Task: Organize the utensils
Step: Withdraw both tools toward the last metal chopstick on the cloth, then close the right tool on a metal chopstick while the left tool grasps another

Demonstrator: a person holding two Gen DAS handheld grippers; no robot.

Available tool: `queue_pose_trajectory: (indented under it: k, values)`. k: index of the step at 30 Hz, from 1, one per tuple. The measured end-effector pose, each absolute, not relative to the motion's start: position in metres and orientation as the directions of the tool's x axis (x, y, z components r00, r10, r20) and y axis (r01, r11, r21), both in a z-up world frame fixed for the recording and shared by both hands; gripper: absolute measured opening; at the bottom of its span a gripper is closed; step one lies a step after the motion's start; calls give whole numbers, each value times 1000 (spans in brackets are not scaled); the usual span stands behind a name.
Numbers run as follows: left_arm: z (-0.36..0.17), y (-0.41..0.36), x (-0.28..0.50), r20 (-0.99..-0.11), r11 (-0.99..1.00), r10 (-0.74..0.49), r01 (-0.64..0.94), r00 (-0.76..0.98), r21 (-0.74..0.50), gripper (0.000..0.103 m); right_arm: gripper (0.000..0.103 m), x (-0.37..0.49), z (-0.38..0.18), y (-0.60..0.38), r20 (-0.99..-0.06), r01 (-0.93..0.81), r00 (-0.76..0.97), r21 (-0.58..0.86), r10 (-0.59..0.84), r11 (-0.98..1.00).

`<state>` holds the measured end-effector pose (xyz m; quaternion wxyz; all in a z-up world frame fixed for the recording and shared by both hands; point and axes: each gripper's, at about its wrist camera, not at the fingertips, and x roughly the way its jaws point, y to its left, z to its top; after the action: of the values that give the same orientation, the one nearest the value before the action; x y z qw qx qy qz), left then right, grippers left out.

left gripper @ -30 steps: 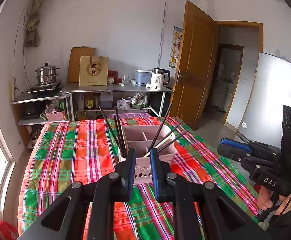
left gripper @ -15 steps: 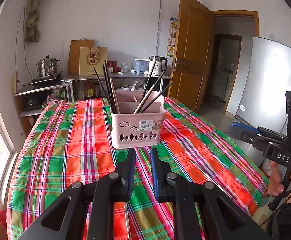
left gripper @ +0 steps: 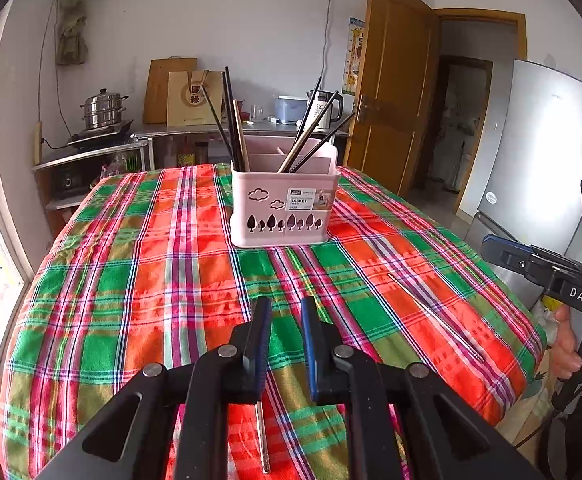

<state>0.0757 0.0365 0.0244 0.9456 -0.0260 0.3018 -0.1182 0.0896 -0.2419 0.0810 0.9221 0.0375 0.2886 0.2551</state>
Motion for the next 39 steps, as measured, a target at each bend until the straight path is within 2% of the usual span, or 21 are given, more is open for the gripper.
queue_pose_trajectory:
  k: [8,10,12,14,22,31,39]
  values:
    - [6,49,68,-598,973,-229,180,768,-141,15,26,82,61,-249,-553,-428,685,222,475,876]
    - [1,50,68,-612,974,-226,177,758,-140,17,26,83,56,-251,-566,-421,678,224,469,879]
    - [-4,50,70,-626,973,-230,181,746,-142,24,26,84,51,-254,-578,-413,671,228,464,882]
    - [-8,50,72,-634,973,-231,179,738,-146,25,26,87,46,-256,-590,-404,667,228,456,886]
    - [-22,48,91,-677,973,-231,174,698,-152,25,26,103,33,-259,-632,-380,647,219,427,899]
    - [-38,43,139,-771,981,-182,167,610,-100,25,26,137,15,-252,-708,-368,593,184,382,912]
    - [-50,34,176,-813,975,-197,198,548,-103,25,26,169,-5,-244,-772,-358,541,148,334,922]
